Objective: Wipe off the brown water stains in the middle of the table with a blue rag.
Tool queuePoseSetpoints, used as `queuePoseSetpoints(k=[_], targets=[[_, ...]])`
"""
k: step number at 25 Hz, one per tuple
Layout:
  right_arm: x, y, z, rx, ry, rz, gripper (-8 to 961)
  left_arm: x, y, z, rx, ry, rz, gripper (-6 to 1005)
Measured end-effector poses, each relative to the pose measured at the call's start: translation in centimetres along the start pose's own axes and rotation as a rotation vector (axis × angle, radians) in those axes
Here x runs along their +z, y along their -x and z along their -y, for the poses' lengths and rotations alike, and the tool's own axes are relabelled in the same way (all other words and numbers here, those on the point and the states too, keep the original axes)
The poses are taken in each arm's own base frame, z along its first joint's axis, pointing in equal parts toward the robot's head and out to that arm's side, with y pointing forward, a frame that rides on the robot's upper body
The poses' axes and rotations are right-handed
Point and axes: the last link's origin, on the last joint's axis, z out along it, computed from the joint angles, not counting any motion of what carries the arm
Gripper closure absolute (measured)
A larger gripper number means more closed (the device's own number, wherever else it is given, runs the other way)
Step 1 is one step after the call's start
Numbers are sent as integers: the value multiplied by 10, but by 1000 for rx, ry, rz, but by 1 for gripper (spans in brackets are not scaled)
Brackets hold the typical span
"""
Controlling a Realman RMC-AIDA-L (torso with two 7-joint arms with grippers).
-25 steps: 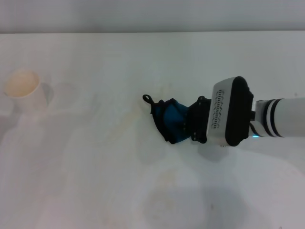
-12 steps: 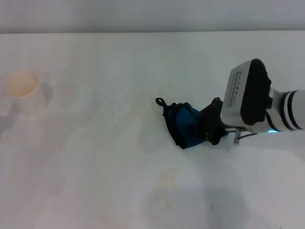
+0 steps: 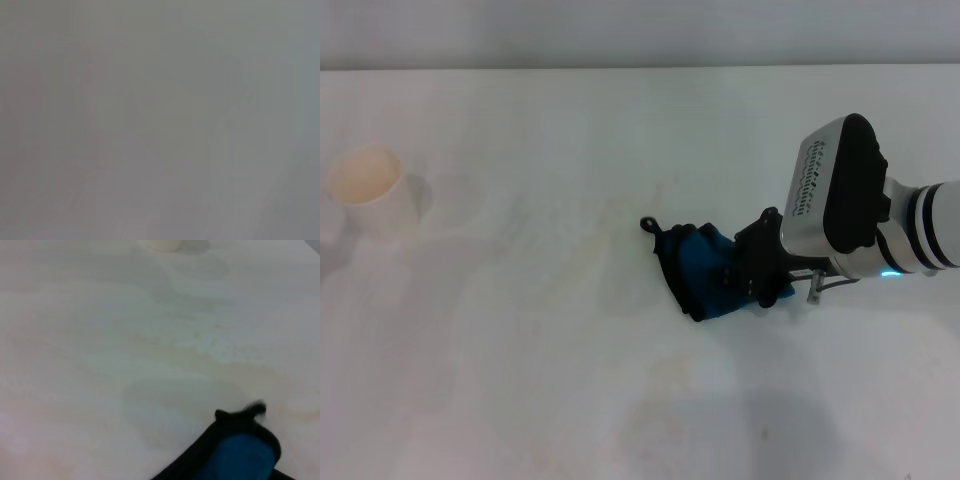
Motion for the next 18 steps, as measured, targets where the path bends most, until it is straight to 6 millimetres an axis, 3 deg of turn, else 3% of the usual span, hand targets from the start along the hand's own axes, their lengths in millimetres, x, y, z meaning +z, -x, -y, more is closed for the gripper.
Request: queuePoseSetpoints(k=[5,11,16,18], targets=[[-5,4,2,17,6,24,773,0,0,0,0,-1,0,111],[-20,18,8,81,34,114,536,-3,-1,2,2,-9,0,111],[-43,24,28,241,-18,301,288,-4,0,2,1,-13,0,111],[-55,24,37,327,-43,401,263,-5,0,2,1,-13,1,111]])
